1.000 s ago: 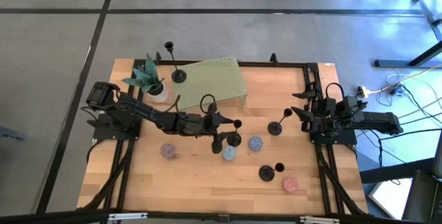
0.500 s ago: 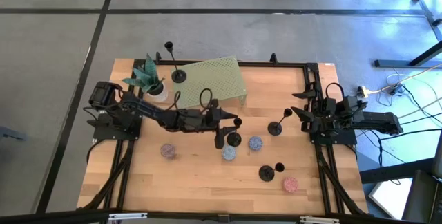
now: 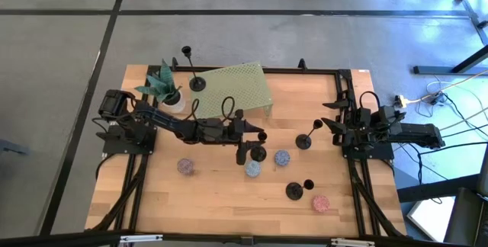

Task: Pick & Place candle stick holders
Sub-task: Put the black candle holder on the shelf

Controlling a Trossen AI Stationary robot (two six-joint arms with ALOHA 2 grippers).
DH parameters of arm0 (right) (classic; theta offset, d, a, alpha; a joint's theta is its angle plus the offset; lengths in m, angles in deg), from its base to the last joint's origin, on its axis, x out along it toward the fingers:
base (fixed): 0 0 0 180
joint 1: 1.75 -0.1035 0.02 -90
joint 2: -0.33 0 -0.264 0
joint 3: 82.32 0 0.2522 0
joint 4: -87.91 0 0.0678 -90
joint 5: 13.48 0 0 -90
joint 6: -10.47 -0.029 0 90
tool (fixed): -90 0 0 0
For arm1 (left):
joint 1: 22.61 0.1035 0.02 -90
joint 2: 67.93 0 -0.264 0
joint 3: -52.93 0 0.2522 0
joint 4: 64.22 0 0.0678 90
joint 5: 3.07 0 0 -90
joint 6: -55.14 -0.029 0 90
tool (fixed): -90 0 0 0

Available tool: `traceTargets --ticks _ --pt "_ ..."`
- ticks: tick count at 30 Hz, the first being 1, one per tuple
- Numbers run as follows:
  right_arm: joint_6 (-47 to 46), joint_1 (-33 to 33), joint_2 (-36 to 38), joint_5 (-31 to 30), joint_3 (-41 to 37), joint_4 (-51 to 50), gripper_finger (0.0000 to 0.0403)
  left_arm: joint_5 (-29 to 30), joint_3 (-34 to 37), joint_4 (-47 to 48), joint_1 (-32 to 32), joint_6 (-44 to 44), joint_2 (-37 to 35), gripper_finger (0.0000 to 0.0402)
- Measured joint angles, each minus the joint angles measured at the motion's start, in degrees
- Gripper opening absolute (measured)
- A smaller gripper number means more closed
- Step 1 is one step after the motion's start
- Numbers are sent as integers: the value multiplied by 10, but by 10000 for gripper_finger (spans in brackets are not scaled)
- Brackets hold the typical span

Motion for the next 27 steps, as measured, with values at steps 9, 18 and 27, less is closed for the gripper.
traceTargets --ticks 9,18,27 --pt "0 0 0 0 0 0 232 1 0 -14 0 -2 0 117" --pt "0 0 0 0 0 0 232 -18 0 -35 0 -8 -11 107" --pt "1 0 0 0 0 1 232 -20 -50 -3 -1 -86 -38 107"
